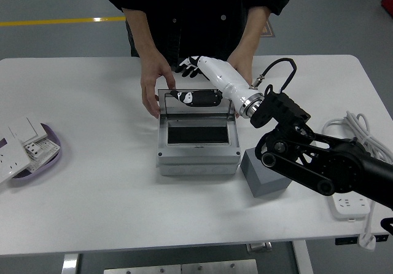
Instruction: Pick up the cylinder from the cube,place it in the box,flap close box
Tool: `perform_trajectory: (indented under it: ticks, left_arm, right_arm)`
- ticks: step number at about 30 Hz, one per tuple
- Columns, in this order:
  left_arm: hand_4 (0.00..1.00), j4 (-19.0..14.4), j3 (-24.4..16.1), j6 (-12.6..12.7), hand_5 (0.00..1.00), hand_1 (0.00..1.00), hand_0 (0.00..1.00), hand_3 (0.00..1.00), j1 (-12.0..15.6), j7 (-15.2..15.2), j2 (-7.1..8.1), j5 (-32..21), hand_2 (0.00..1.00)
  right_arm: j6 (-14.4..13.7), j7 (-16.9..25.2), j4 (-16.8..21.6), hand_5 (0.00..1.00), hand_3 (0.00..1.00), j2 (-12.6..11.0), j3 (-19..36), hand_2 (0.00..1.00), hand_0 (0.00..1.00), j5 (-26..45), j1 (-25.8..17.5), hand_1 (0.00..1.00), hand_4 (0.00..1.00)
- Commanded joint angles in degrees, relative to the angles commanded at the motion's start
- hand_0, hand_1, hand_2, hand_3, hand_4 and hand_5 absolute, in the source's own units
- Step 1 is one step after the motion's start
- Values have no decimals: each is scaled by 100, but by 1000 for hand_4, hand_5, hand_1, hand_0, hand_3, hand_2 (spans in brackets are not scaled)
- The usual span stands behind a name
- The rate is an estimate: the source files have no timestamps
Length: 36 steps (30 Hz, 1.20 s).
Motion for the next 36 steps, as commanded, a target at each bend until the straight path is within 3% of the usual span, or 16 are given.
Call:
perform_trajectory:
  ticks: [6, 17, 22, 30, 36]
  left_arm:
    - [700, 0, -13, 0, 217, 629, 593, 638, -8, -2, -1, 13, 619]
    - [700, -15, -148, 0, 218, 629, 593, 638, -7, 1, -6, 109, 619]
    - [701, -15, -185, 3, 217, 630, 593, 639, 0, 0, 1, 139, 619]
    - [700, -19, -197, 2, 217, 630, 593, 638, 0, -2, -13, 155, 619]
    - [701, -11, -190, 4, 217, 630, 594, 638, 22, -2, -6, 143, 619]
  right_arm:
    - [-34, 7, 83, 412, 645, -109, -77, 596, 627, -119, -91, 592, 759]
    - [-149, -201, 1343, 406, 647, -714, -195, 592, 613, -687, -728, 587, 752]
    - [-184, -244, 1832, 396, 647, -830, -203, 589, 593, -822, -1052, 583, 732]
    - [-325, 138, 1300, 395, 647, -661, -210, 587, 576, 128, -1407, 581, 714]
    - [-406, 282, 1302, 388, 647, -786, 318, 589, 577, 624, -1656, 581, 704]
